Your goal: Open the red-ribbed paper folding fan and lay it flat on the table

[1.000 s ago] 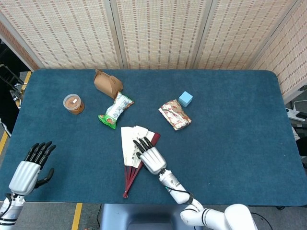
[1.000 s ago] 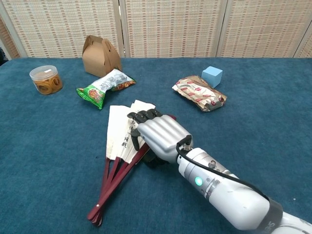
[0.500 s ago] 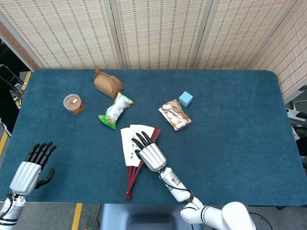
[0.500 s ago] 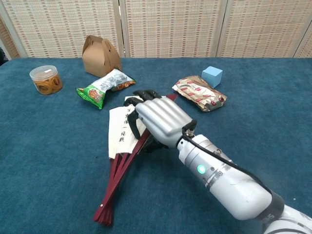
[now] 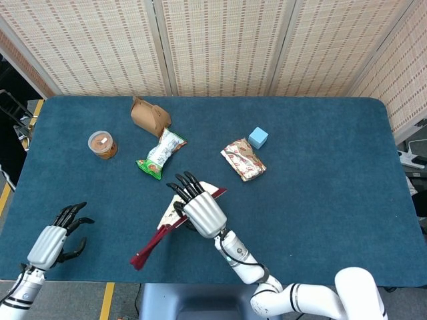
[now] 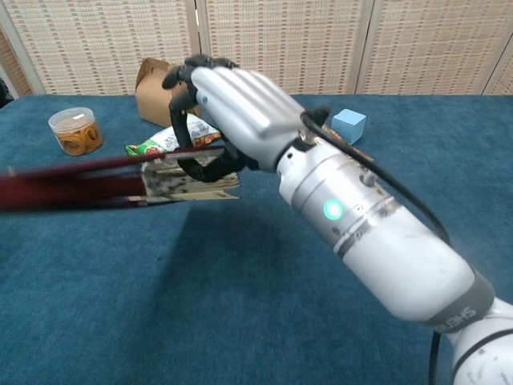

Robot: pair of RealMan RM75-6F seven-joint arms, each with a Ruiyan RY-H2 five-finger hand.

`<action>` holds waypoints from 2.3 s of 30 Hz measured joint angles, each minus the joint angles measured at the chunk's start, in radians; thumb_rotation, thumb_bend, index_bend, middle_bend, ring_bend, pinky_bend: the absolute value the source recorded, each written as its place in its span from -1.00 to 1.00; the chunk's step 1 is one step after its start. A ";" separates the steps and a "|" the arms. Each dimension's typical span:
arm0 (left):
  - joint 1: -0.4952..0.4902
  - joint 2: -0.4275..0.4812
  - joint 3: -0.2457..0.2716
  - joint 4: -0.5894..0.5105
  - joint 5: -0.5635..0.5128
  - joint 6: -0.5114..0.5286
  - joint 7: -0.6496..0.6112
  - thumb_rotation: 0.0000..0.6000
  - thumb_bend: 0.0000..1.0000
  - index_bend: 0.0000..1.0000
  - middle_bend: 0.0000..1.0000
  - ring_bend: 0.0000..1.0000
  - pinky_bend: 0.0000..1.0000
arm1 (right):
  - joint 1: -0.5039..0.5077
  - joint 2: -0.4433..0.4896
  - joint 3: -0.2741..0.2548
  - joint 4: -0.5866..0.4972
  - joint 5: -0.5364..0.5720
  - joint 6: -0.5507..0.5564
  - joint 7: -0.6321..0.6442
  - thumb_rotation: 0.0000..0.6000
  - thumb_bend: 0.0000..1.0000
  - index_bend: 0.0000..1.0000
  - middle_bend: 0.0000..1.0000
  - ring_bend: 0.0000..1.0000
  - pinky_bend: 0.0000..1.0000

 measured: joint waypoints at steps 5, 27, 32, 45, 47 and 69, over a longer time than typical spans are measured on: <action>-0.028 -0.044 0.004 0.012 -0.003 -0.041 -0.200 1.00 -0.11 -0.78 -1.00 -1.00 -0.93 | 0.027 0.023 0.092 -0.145 0.148 -0.054 -0.131 1.00 -0.39 0.35 -0.70 -1.00 -1.00; -0.134 -0.327 -0.156 0.026 -0.133 -0.076 -0.523 1.00 -0.19 -0.77 -1.00 -1.00 -0.96 | 0.169 -0.034 0.244 -0.256 0.557 -0.069 -0.346 1.00 -0.39 0.35 -0.70 -1.00 -1.00; -0.135 -0.352 -0.148 0.017 -0.131 -0.080 -0.534 1.00 -0.19 -0.80 -1.00 -1.00 -0.96 | 0.194 -0.043 0.267 -0.251 0.613 -0.063 -0.334 1.00 -0.39 0.35 -0.70 -1.00 -1.00; -0.153 -0.382 -0.153 0.014 -0.145 -0.118 -0.543 1.00 -0.19 -0.87 -1.00 -1.00 -0.96 | 0.253 -0.053 0.292 -0.250 0.682 -0.031 -0.323 1.00 -0.39 0.35 -0.70 -1.00 -1.00; -0.159 -0.389 -0.162 0.010 -0.152 -0.122 -0.543 1.00 -0.19 -0.86 -1.00 -1.00 -0.96 | 0.265 -0.059 0.293 -0.245 0.691 -0.025 -0.321 1.00 -0.39 0.35 -0.70 -1.00 -1.00; -0.147 -0.421 -0.204 -0.076 -0.213 -0.119 -0.515 1.00 0.33 0.52 -0.65 -1.00 -0.96 | 0.297 -0.045 0.293 -0.251 0.711 0.008 -0.277 1.00 -0.39 0.35 -0.70 -1.00 -1.00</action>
